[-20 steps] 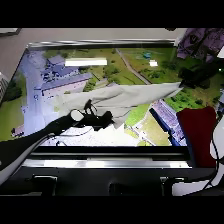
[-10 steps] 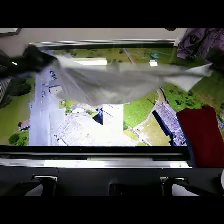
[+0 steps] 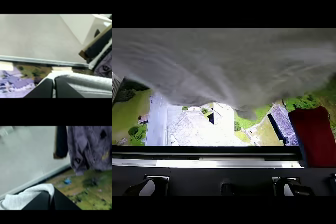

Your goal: Fold the clothes and pants, and hang the long-sleeved shirts on hangers.

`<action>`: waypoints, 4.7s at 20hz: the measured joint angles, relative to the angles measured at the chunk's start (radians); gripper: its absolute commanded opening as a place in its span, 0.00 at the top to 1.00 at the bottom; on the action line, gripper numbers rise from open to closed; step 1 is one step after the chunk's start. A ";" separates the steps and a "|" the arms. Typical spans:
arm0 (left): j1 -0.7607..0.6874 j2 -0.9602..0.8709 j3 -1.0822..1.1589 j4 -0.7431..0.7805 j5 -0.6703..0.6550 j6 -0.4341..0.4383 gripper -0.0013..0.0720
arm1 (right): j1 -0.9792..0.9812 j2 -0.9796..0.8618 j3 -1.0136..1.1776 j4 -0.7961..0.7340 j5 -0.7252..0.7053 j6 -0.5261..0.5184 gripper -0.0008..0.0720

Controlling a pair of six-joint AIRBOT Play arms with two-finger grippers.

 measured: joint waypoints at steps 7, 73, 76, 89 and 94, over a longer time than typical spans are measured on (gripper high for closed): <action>0.023 -0.001 -0.075 0.052 -0.020 -0.041 0.96 | 0.000 -0.031 0.000 0.023 -0.083 0.029 0.94; 0.079 -0.557 -0.743 0.195 -0.007 -0.053 0.14 | -0.150 -0.684 -1.304 0.960 -0.193 -0.901 0.87; 0.084 -0.557 -0.746 0.195 -0.030 -0.044 0.14 | -0.091 -0.689 -1.303 0.960 -0.225 -0.895 0.94; 0.164 -0.661 -1.037 -0.026 0.085 0.291 0.14 | -0.060 -0.506 -1.295 0.950 -0.260 -0.769 0.94; 0.130 -0.698 -1.057 -0.076 0.077 0.341 0.51 | -0.060 -0.481 -1.295 0.950 -0.243 -0.739 0.94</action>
